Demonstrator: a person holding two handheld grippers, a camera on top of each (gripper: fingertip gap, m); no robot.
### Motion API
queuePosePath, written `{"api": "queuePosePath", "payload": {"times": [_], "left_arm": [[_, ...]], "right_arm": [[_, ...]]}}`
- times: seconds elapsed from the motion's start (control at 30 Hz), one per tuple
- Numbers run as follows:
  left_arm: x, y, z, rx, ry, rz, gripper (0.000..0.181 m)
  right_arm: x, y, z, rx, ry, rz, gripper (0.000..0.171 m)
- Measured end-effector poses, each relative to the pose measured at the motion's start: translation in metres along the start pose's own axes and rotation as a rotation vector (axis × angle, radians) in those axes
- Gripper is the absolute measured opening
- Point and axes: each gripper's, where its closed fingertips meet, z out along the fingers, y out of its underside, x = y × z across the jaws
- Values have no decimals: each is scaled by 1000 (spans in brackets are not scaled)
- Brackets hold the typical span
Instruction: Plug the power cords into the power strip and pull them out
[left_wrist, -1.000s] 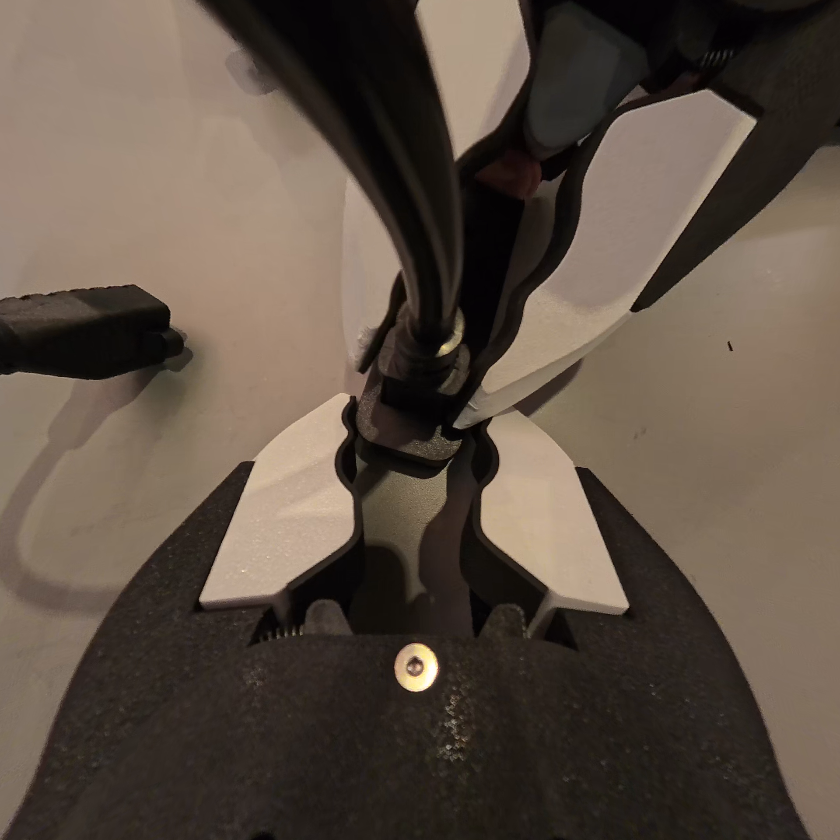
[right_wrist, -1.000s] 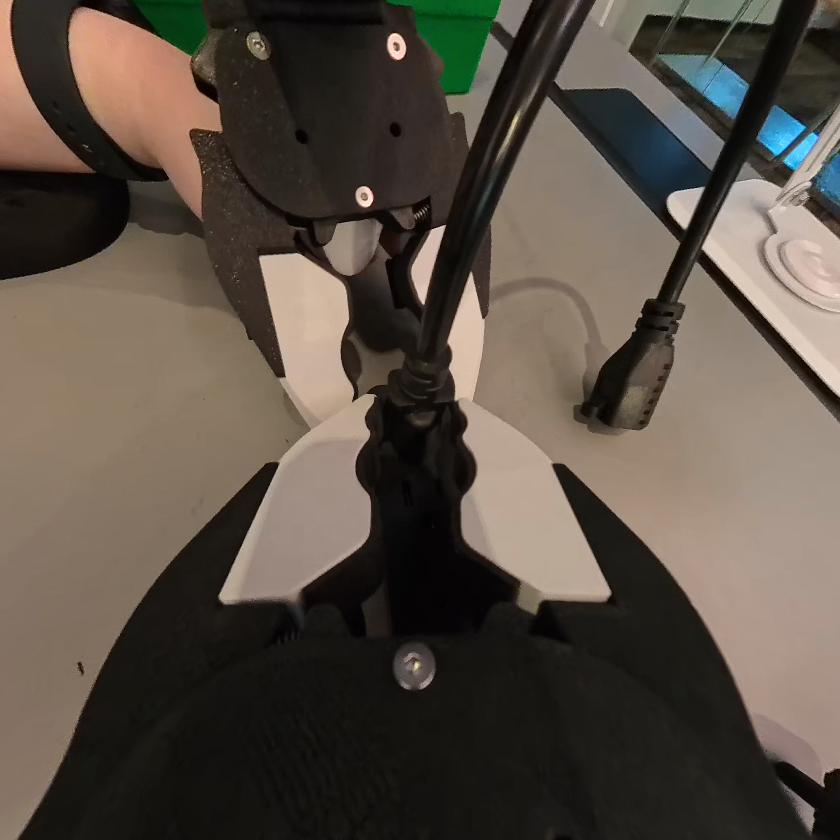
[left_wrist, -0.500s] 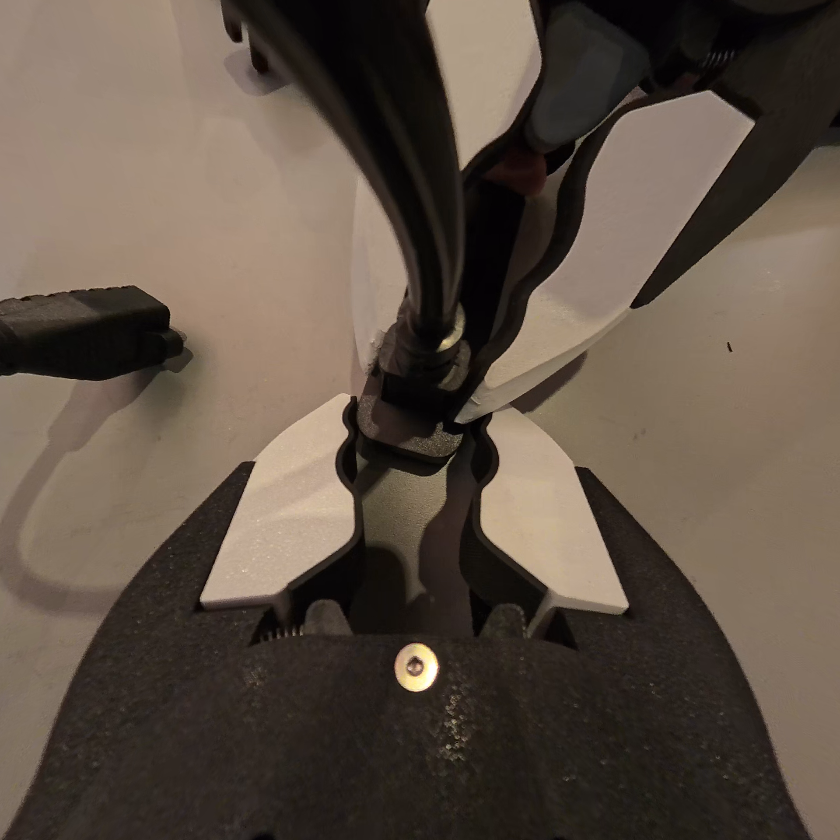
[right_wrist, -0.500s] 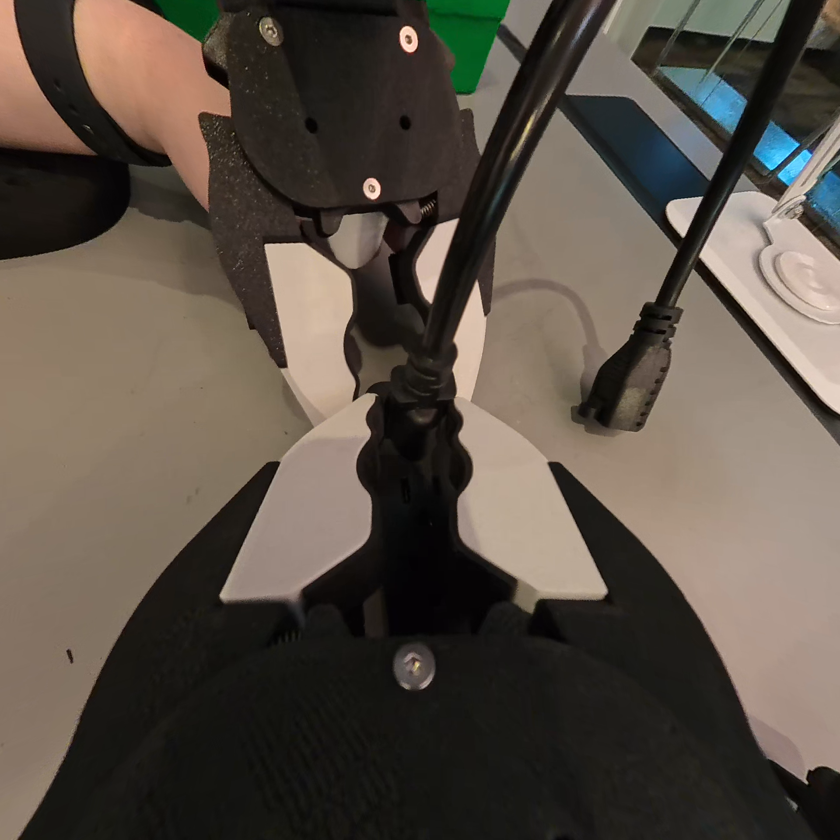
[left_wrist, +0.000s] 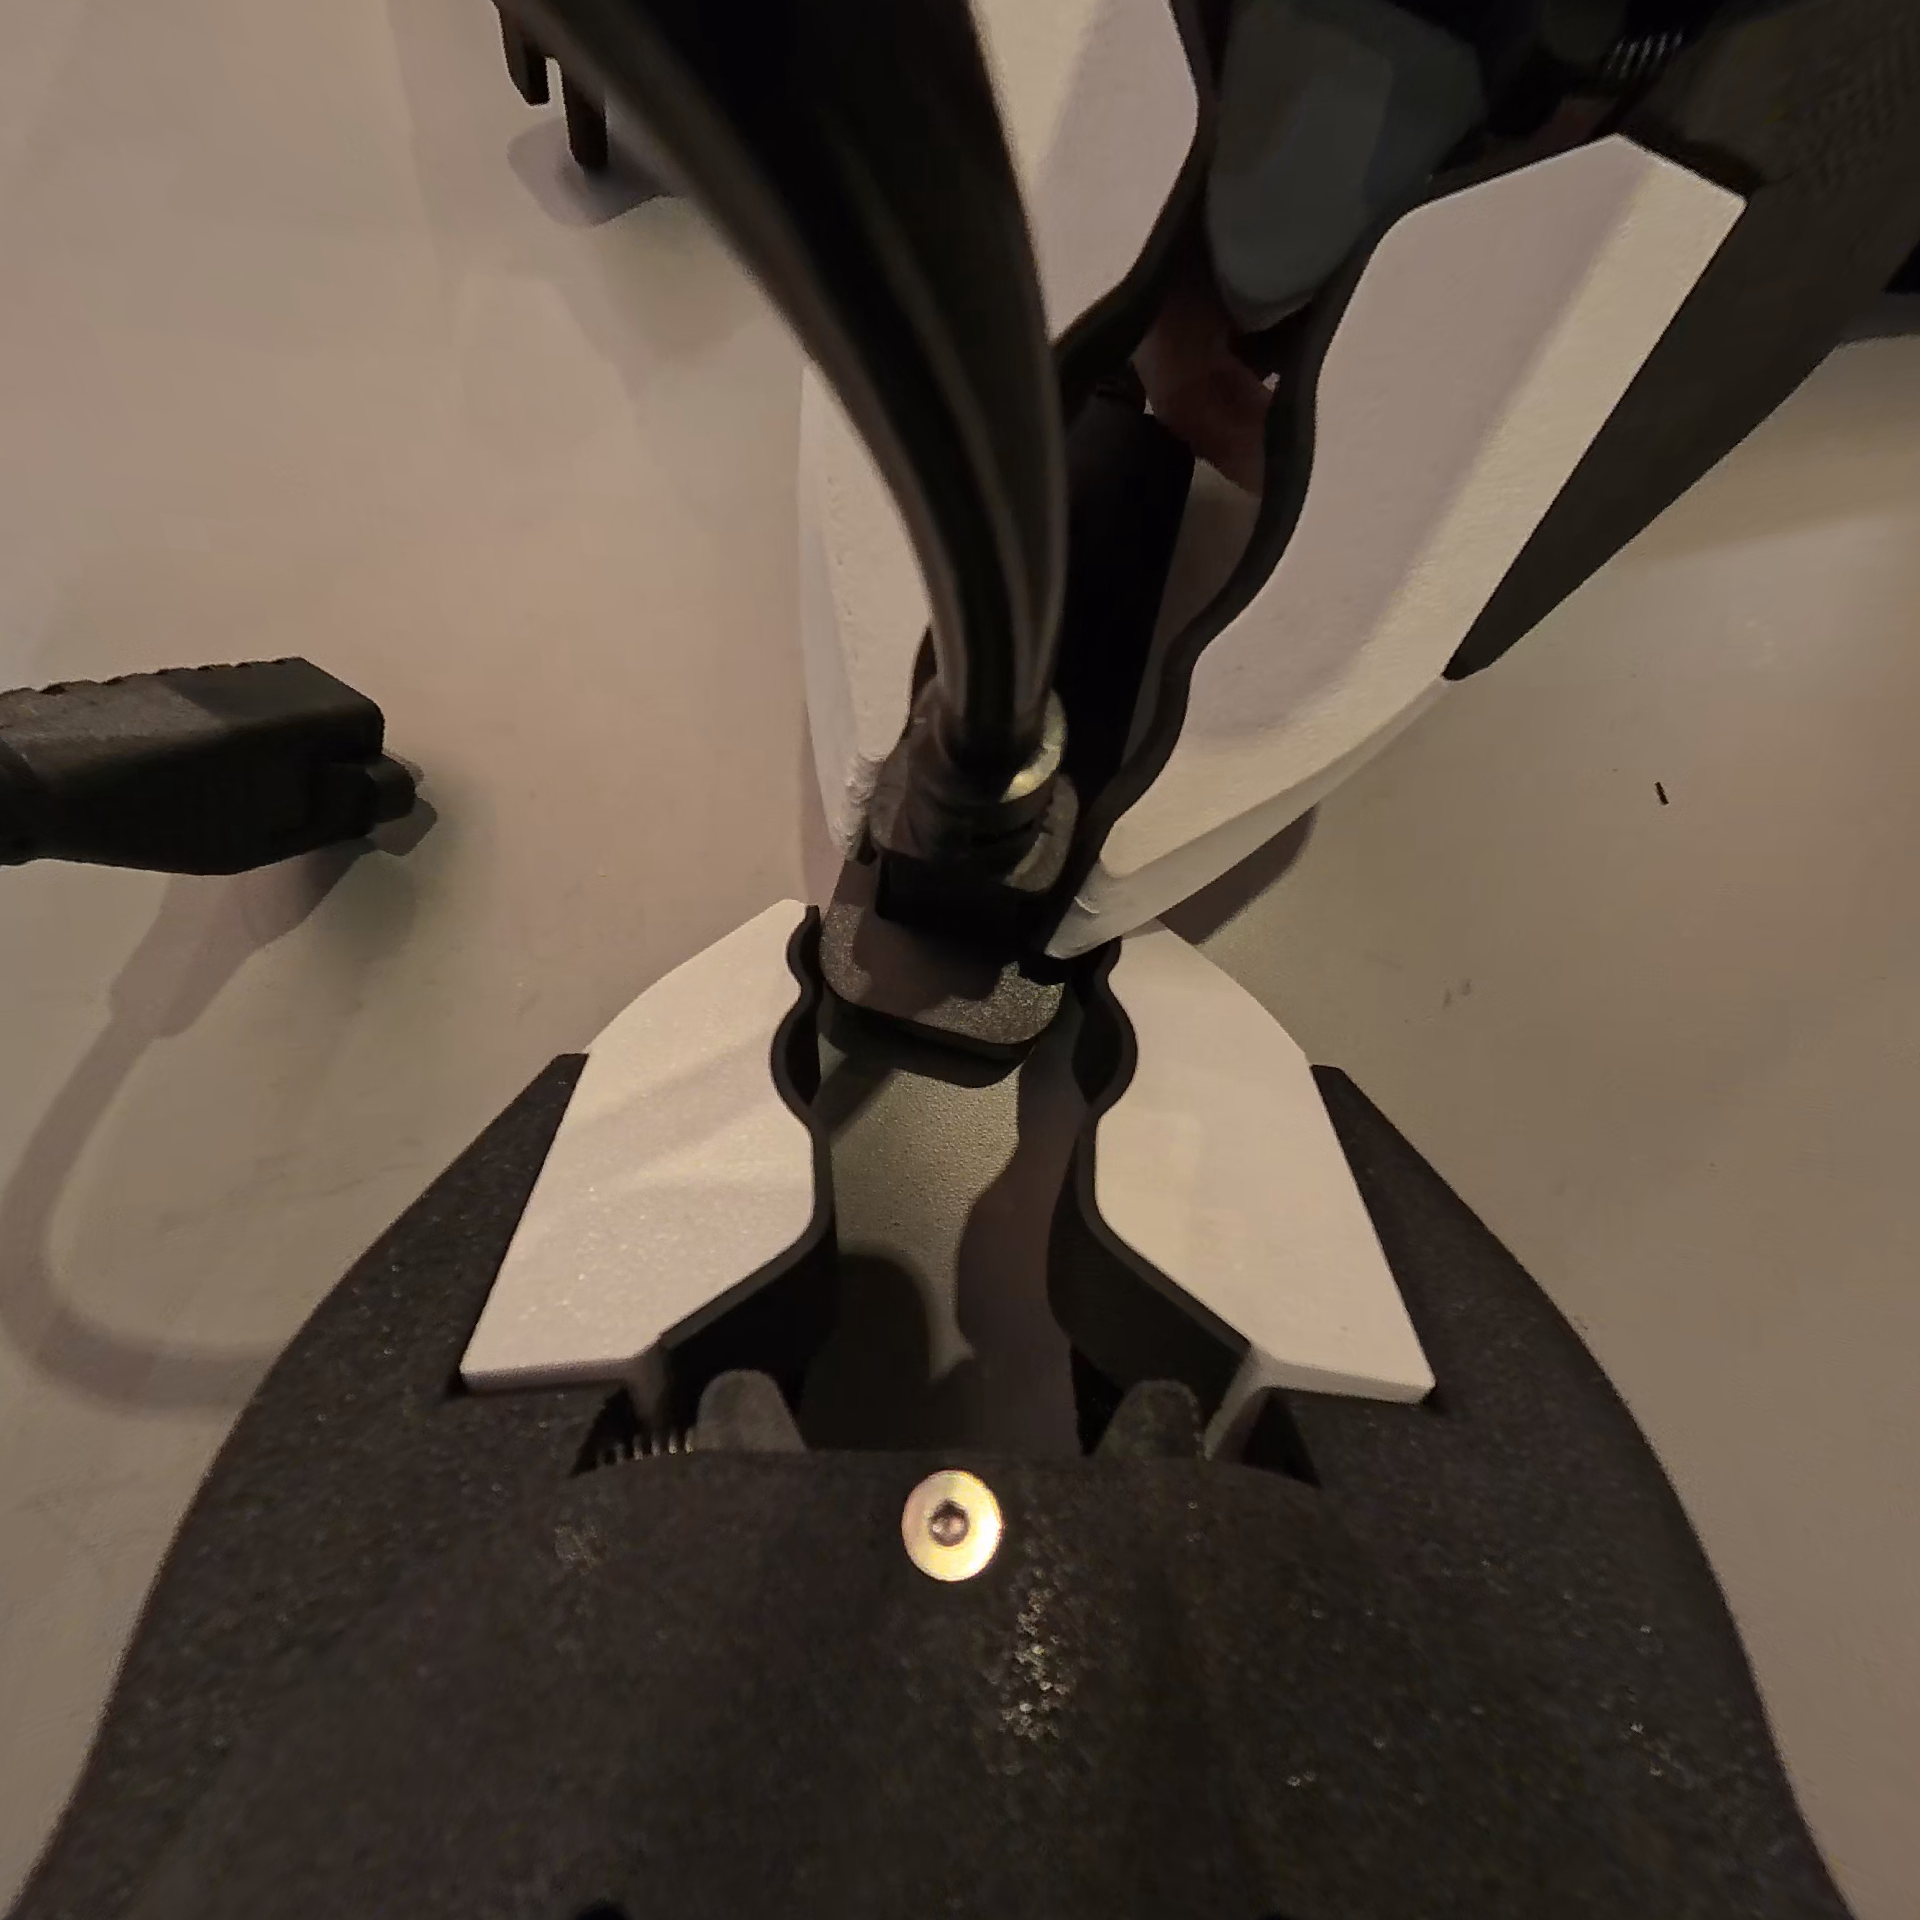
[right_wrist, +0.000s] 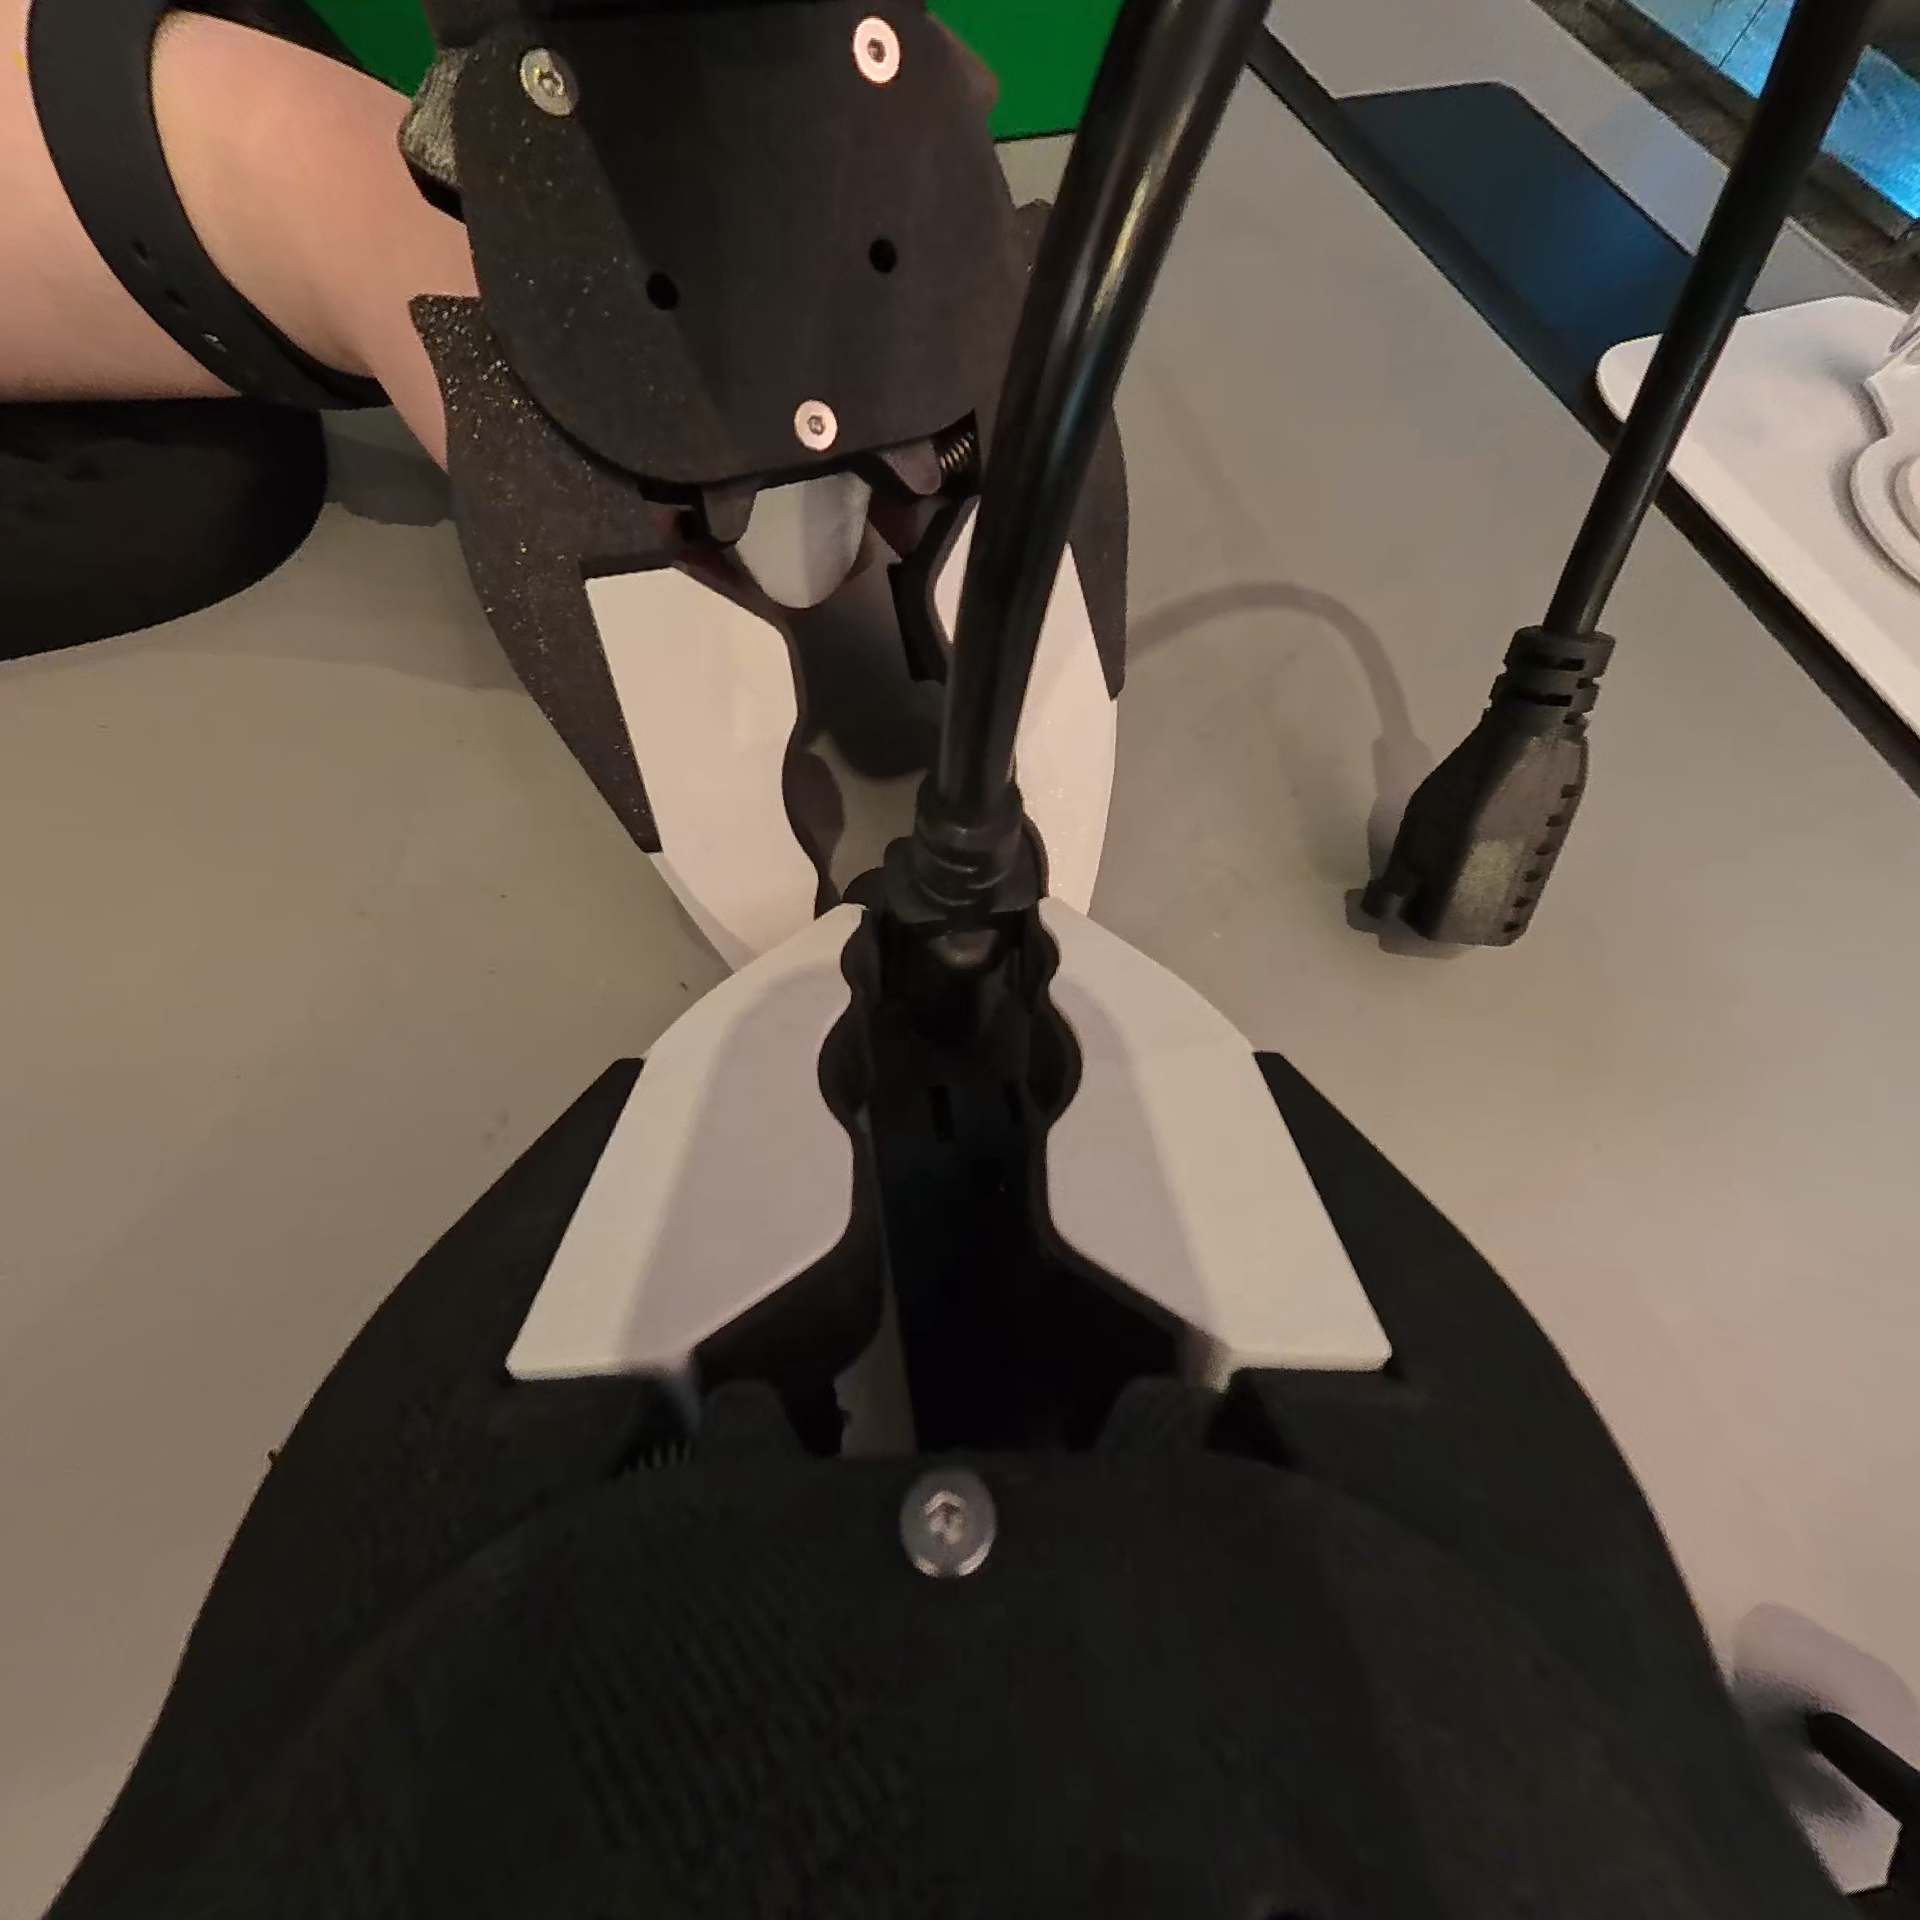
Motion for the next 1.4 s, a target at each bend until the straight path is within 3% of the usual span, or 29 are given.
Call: {"api": "queuePosePath", "payload": {"times": [0.37,0.5,0.53,0.6,0.77,0.97,1.13,1.23,1.3,1.4], "left_arm": [[-1,0,1,0,-8,-10,46],[-4,0,1,3,-25,-27,46],[-5,-1,1,10,-27,-44,46],[-8,-5,-2,43,-6,-108,46],[-12,-37,-33,315,118,-287,53],[-21,-75,-87,575,9,-238,68],[2,-123,-142,848,-40,-131,41],[23,-137,-150,879,-73,-6,31],[42,-146,-156,915,-39,88,42],[58,-151,-143,846,-47,180,84]], "right_arm": [[3,2,-1,-12,73,-33,26],[10,-3,0,30,81,-120,35],[14,-3,-1,47,87,-112,43],[18,-6,-4,91,61,-53,42],[29,-23,-26,238,34,11,35],[19,-47,-59,390,50,-284,34],[-13,-93,-88,571,231,-651,33],[-31,-112,-101,652,278,-729,28],[-38,-121,-111,716,277,-715,24],[-38,-128,-123,790,193,-576,20]]}}
